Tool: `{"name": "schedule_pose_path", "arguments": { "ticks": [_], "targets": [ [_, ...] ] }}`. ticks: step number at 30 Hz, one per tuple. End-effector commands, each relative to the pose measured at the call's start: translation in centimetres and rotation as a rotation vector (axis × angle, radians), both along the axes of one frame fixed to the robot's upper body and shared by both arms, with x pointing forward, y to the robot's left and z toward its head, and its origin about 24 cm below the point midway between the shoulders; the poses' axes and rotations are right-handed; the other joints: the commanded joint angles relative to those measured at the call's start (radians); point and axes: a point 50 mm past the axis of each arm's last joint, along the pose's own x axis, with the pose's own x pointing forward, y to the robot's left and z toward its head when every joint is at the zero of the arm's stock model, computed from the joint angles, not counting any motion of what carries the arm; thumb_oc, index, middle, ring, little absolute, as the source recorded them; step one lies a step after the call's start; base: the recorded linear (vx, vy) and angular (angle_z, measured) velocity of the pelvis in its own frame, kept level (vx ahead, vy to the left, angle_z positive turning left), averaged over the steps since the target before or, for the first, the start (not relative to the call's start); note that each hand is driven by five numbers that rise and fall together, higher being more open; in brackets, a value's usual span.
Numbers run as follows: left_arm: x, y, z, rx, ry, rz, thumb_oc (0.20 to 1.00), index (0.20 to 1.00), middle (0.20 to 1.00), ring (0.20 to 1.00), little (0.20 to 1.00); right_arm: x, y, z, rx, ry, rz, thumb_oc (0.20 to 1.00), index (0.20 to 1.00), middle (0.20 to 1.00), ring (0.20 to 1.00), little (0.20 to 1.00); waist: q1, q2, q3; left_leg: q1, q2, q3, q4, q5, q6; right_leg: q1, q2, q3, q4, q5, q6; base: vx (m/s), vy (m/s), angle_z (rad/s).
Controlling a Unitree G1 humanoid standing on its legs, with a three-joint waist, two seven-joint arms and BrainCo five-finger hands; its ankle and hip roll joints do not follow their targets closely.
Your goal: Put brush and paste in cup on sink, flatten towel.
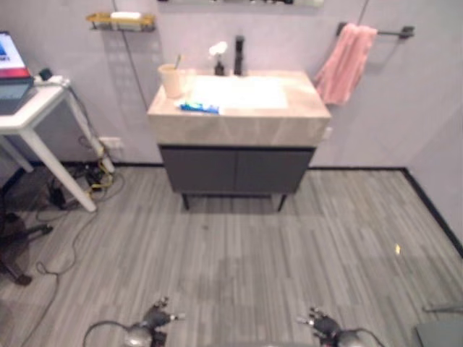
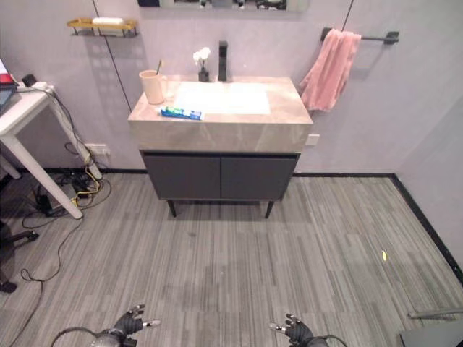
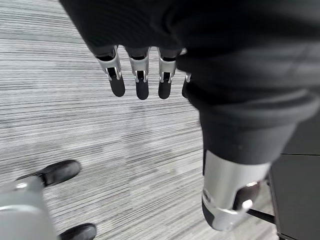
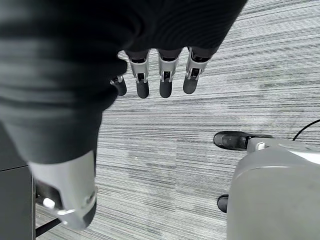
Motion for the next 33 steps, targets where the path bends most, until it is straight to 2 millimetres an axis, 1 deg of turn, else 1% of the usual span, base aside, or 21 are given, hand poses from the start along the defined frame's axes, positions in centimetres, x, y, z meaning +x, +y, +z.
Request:
{"name": "schedule_pose_path", "arguments": {
  "ticks": [1, 7, 15, 16, 17, 18, 19, 20, 21, 22, 23, 24, 25, 26, 27, 28, 29, 30, 31, 32, 33],
  "targets": [
    [2.6, 0.1, 1.0, 0.032, -0.078, -0.039, 1.000, 1.000, 1.000, 1.000, 1.000, 2.6, -0.7, 0.9, -0.011, -0.076, -0.023, 1.000, 1.000, 1.000, 1.000, 1.000, 0.013, -0.005, 0.023, -0.012, -0.030, -0.020, 0.073, -0.094, 0.064, -0.075, -0.089, 0.004, 0.169, 0.021, 0.109, -0.01, 0.078, 0.01],
    [3.3, -0.1, 1.2, 0.053, -0.088, -0.084, 1.000, 1.000, 1.000, 1.000, 1.000, 2.8, -0.9, 1.1, -0.022, -0.084, -0.026, 1.000, 1.000, 1.000, 1.000, 1.000, 0.016, 0.002, 0.044, -0.027, -0.052, -0.025, 0.095, -0.105, 0.085, -0.112, -0.110, 0.003, 0.240, 0.057, 0.122, -0.01, 0.130, 0.03],
    [4.2, -0.2, 1.9, 0.048, -0.135, -0.118, 1.000, 1.000, 1.000, 1.000, 1.000, 3.0, -1.3, 1.5, 0.043, -0.137, -0.106, 1.000, 1.000, 1.000, 1.000, 1.000, 0.007, 0.012, 0.082, -0.036, -0.087, -0.041, 0.113, -0.113, 0.113, -0.192, -0.142, 0.021, 0.400, 0.118, 0.114, 0.01, 0.132, 0.06],
    [4.2, -0.2, 2.0, 0.047, -0.145, -0.123, 1.000, 1.000, 1.000, 1.000, 1.000, 2.9, -1.5, 1.6, 0.053, -0.152, -0.126, 1.000, 1.000, 1.000, 1.000, 1.000, 0.005, 0.013, 0.096, -0.020, -0.101, -0.040, 0.104, -0.114, 0.127, -0.231, -0.153, 0.026, 0.484, 0.162, 0.108, 0.02, 0.156, 0.09],
    [4.2, -0.2, 2.1, 0.045, -0.147, -0.125, 1.000, 1.000, 1.000, 1.000, 1.000, 2.9, -1.6, 1.6, 0.051, -0.156, -0.127, 1.000, 1.000, 1.000, 1.000, 1.000, 0.005, 0.012, 0.104, -0.016, -0.106, -0.037, 0.099, -0.112, 0.132, -0.257, -0.155, 0.027, 0.528, 0.173, 0.105, 0.03, 0.186, -0.01],
    [4.2, -0.1, 2.1, 0.043, -0.150, -0.121, 1.000, 1.000, 1.000, 1.000, 1.000, 2.9, -1.7, 1.7, 0.046, -0.158, -0.130, 1.000, 1.000, 1.000, 1.000, 1.000, 0.006, 0.013, 0.111, -0.008, -0.106, -0.035, 0.089, -0.111, 0.134, -0.272, -0.153, 0.019, 0.557, 0.161, 0.101, 0.05, 0.109, 0.02],
    [4.1, -0.1, 2.0, 0.045, -0.136, -0.119, 1.000, 1.000, 1.000, 1.000, 1.000, 3.1, -1.8, 1.7, 0.051, -0.163, -0.146, 1.000, 1.000, 1.000, 1.000, 1.000, 0.008, 0.014, 0.117, -0.004, -0.104, -0.025, 0.087, -0.117, 0.129, -0.306, -0.134, -0.006, 0.571, 0.113, 0.101, 0.05, 0.062, 0.03],
    [4.1, -0.1, 2.0, 0.044, -0.136, -0.119, 1.000, 1.000, 1.000, 1.000, 1.000, 3.1, -1.8, 1.7, 0.051, -0.163, -0.146, 1.000, 1.000, 1.000, 1.000, 1.000, 0.007, 0.014, 0.118, -0.004, -0.104, -0.026, 0.087, -0.117, 0.129, -0.305, -0.134, -0.007, 0.571, 0.113, 0.101, 0.07, 0.020, -0.01],
    [4.2, -0.1, 2.0, 0.045, -0.136, -0.122, 1.000, 1.000, 1.000, 1.000, 1.000, 3.1, -1.8, 1.7, 0.054, -0.163, -0.148, 1.000, 1.000, 1.000, 1.000, 1.000, 0.006, 0.014, 0.117, -0.005, -0.099, -0.019, 0.088, -0.120, 0.124, -0.321, -0.096, 0.002, 0.542, 0.072, 0.095, 0.06, -0.018, -0.11],
    [4.3, 0.1, 2.1, 0.049, -0.139, -0.113, 1.000, 1.000, 1.000, 1.000, 1.000, 3.4, -1.8, 1.9, 0.052, -0.173, -0.150, 1.000, 1.000, 1.000, 1.000, 1.000, 0.012, 0.014, 0.120, -0.008, -0.096, -0.010, 0.091, -0.122, 0.121, -0.334, -0.074, -0.005, 0.490, 0.056, 0.095, 0.09, -0.017, -0.15],
    [4.6, 0.1, 2.2, 0.050, -0.146, -0.105, 1.000, 1.000, 1.000, 1.000, 1.000, 3.6, -1.8, 1.9, 0.050, -0.179, -0.149, 1.000, 1.000, 1.000, 1.000, 1.000, 0.022, 0.013, 0.121, -0.010, -0.093, 0.006, 0.092, -0.127, 0.118, -0.333, -0.080, -0.055, 0.378, 0.064, 0.104, 0.15, -0.037, -0.13],
    [4.9, 0.2, 2.3, 0.052, -0.153, -0.096, 1.000, 1.000, 1.000, 1.000, 1.000, 3.9, -1.9, 2.1, 0.041, -0.188, -0.140, 1.000, 1.000, 1.000, 1.000, 1.000, 0.027, 0.008, 0.120, -0.008, -0.092, 0.023, 0.087, -0.136, 0.109, -0.325, -0.082, -0.106, 0.218, 0.100, 0.121, 0.12, -0.031, -0.24],
    [4.9, 0.1, 2.3, 0.052, -0.153, -0.096, 1.000, 1.000, 1.000, 1.000, 1.000, 4.0, -1.9, 2.1, 0.041, -0.188, -0.140, 1.000, 1.000, 1.000, 1.000, 1.000, 0.026, 0.009, 0.121, -0.006, -0.090, 0.022, 0.086, -0.136, 0.108, -0.319, -0.080, -0.108, 0.209, 0.104, 0.121, 0.15, -0.052, -0.28],
    [4.9, 0.2, 2.2, 0.057, -0.148, -0.092, 1.000, 1.000, 1.000, 1.000, 1.000, 4.0, -1.8, 2.1, 0.041, -0.187, -0.137, 1.000, 1.000, 1.000, 1.000, 1.000, 0.026, 0.006, 0.121, -0.003, -0.090, 0.023, 0.084, -0.139, 0.103, -0.322, -0.076, -0.108, 0.153, 0.127, 0.129, 0.14, -0.044, -0.20],
    [5.0, 0.3, 2.2, 0.060, -0.147, -0.083, 1.000, 1.000, 1.000, 1.000, 1.000, 4.2, -1.7, 2.2, 0.043, -0.191, -0.128, 1.000, 1.000, 1.000, 1.000, 1.000, 0.026, 0.001, 0.120, 0.004, -0.089, 0.028, 0.085, -0.146, 0.097, -0.326, -0.071, -0.102, 0.094, 0.158, 0.141, 0.36, -0.104, -0.08],
    [5.0, 0.5, 2.4, 0.043, -0.161, -0.049, 1.000, 1.000, 1.000, 1.000, 1.000, 4.3, -1.4, 2.3, 0.050, -0.204, -0.105, 1.000, 1.000, 1.000, 1.000, 1.000, 0.017, -0.009, 0.119, 0.022, -0.088, 0.026, 0.095, -0.164, 0.087, -0.328, -0.067, -0.063, 0.019, 0.203, 0.153, 0.30, -0.084, -0.06],
    [5.0, 0.5, 2.4, 0.043, -0.161, -0.049, 1.000, 1.000, 1.000, 1.000, 1.000, 4.3, -1.4, 2.3, 0.050, -0.204, -0.105, 1.000, 1.000, 1.000, 1.000, 1.000, 0.017, -0.008, 0.120, 0.023, -0.087, 0.026, 0.095, -0.164, 0.087, -0.326, -0.067, -0.064, 0.017, 0.204, 0.153, 0.37, -0.111, -0.04],
    [4.9, 0.7, 2.5, 0.009, -0.175, 0.003, 1.000, 1.000, 1.000, 1.000, 1.000, 4.3, -1.5, 2.4, 0.050, -0.207, -0.089, 1.000, 1.000, 1.000, 1.000, 1.000, 0.013, -0.013, 0.115, 0.041, -0.083, 0.023, 0.098, -0.165, 0.078, -0.328, -0.058, -0.033, -0.003, 0.222, 0.154, 0.44, -0.160, 0.04],
    [4.6, 0.7, 2.4, -0.009, -0.179, 0.018, 1.000, 1.000, 1.000, 1.000, 1.000, 3.9, -1.8, 2.4, 0.046, -0.204, -0.080, 1.000, 1.000, 1.000, 1.000, 1.000, 0.000, -0.017, 0.102, 0.078, -0.069, 0.012, 0.091, -0.172, 0.059, -0.314, -0.037, 0.010, -0.003, 0.216, 0.147, 0.44, -0.161, 0.15],
    [4.6, 0.7, 2.4, -0.009, -0.178, 0.018, 1.000, 1.000, 1.000, 1.000, 1.000, 3.9, -1.8, 2.4, 0.046, -0.204, -0.080, 1.000, 1.000, 1.000, 1.000, 1.000, -0.001, -0.016, 0.102, 0.080, -0.068, 0.012, 0.090, -0.171, 0.058, -0.312, -0.037, 0.009, -0.003, 0.215, 0.147, 0.46, -0.182, 0.23],
    [4.6, 0.7, 2.5, -0.009, -0.187, 0.011, 1.000, 1.000, 1.000, 1.000, 1.000, 3.8, -2.0, 2.5, 0.043, -0.207, -0.077, 1.000, 1.000, 1.000, 1.000, 1.000, -0.011, -0.018, 0.093, 0.095, -0.060, 0.002, 0.090, -0.181, 0.053, -0.315, -0.018, 0.051, 0.012, 0.222, 0.139, 0.32, -0.136, 0.32]
  ]
}}
